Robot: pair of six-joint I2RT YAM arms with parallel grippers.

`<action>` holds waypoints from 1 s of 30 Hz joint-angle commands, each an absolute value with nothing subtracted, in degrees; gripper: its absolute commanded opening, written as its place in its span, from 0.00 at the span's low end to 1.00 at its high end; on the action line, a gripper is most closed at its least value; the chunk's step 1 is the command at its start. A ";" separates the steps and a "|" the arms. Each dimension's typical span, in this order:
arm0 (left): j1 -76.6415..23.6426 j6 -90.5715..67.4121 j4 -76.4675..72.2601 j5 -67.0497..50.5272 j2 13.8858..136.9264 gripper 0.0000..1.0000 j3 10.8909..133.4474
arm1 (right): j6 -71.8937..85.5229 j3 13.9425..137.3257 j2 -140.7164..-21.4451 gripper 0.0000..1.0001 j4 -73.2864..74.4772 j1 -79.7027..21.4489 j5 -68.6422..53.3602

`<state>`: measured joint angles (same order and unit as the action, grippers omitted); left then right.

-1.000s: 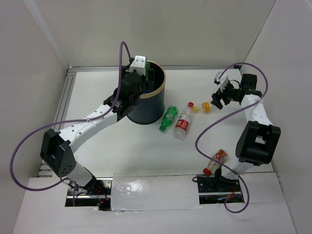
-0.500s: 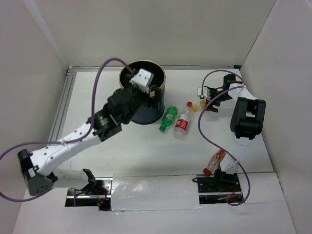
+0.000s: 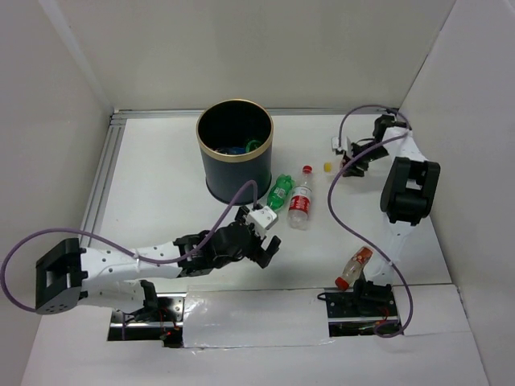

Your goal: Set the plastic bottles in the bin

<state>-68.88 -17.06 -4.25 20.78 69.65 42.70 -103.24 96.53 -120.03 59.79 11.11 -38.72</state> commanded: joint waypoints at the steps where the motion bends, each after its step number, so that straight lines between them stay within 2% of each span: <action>1: -70.39 -23.54 -13.61 19.52 72.32 1.00 40.26 | -99.43 105.36 -109.88 0.17 68.90 12.30 -50.60; 3: -70.92 -25.22 -16.42 18.55 74.17 1.00 38.16 | -95.65 109.50 -105.93 0.17 67.34 9.25 -57.20; 6: -71.46 -26.71 -18.62 17.23 78.56 1.00 37.53 | -78.54 108.74 -101.53 0.20 56.04 1.19 -63.53; 7: -72.06 -26.72 -18.63 17.23 79.62 1.00 37.53 | -72.40 107.07 -98.29 0.20 42.67 -1.21 -64.33; 8: -72.07 -26.72 -18.63 17.23 80.59 1.00 38.14 | -59.28 104.96 -96.78 0.21 35.14 -3.67 -64.34; 10: -72.69 -26.72 -18.63 17.23 82.61 1.00 38.75 | -51.71 102.57 -95.98 0.23 23.26 -11.22 -63.47; 16: -73.83 -26.10 -18.63 18.46 83.14 1.00 40.42 | -42.38 122.51 -110.46 0.31 28.92 -23.81 -61.71; 18: -74.36 -26.10 -18.63 18.98 83.14 1.00 40.43 | -37.89 123.13 -113.90 0.48 27.17 -25.22 -61.17; 19: -74.36 -25.49 -19.50 18.98 83.14 1.00 40.43 | -36.31 123.13 -114.69 0.60 26.20 -25.83 -61.17; 20: -74.36 -24.97 -20.90 18.98 83.14 1.00 41.30 | -33.60 123.13 -115.83 0.89 24.54 -25.84 -60.48; 21: -74.36 -24.96 -20.92 18.98 83.75 1.00 41.31 | -32.10 123.13 -115.84 0.99 24.52 -25.84 -60.47; 26: -74.36 -22.33 -22.32 18.46 89.72 1.00 49.37 | -21.28 122.00 -112.52 0.99 18.81 -23.31 -54.42; 30: -74.36 -21.19 -23.55 15.83 96.75 0.98 55.96 | -18.28 116.91 -105.23 0.99 19.76 -17.07 -42.99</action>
